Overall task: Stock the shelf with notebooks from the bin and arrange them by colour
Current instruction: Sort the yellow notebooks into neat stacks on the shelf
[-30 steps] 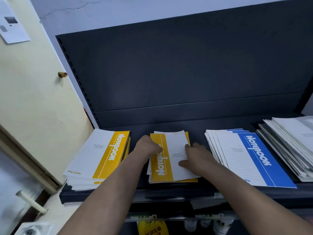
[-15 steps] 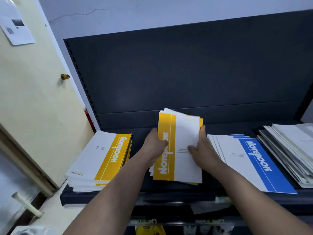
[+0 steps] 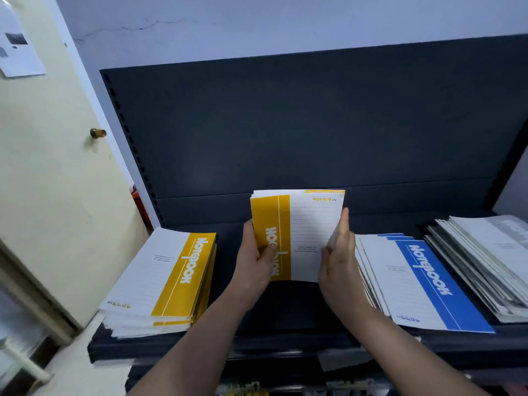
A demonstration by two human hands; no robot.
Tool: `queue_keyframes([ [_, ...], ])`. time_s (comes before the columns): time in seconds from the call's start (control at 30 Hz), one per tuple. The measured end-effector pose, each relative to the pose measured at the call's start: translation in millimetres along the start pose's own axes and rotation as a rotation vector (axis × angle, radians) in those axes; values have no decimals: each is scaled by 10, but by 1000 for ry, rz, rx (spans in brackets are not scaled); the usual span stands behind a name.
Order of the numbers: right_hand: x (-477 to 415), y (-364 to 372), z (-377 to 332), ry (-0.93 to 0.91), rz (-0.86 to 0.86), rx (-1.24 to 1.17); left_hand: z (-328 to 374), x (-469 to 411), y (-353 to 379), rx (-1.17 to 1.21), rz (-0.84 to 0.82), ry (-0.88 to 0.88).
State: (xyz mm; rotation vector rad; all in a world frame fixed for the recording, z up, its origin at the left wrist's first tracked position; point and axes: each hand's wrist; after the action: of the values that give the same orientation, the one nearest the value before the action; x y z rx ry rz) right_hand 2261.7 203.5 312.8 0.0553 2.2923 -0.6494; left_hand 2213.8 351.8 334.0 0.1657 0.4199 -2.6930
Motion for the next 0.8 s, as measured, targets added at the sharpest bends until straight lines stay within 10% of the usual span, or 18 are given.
queue_keyframes([
  [0.8,-130,-116,6,142,-179,15,-37,24,-33,-466,155,169],
])
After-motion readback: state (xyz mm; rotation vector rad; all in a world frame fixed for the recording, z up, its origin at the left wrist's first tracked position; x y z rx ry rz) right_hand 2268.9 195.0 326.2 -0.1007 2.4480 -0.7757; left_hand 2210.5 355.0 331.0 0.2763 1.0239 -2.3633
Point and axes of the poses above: each hand's wrist, its own x-axis away from the middle knuckle, its own y-axis out of the palm, z = x × y, and after that the axes turned 3 degrees about -x, right-handed
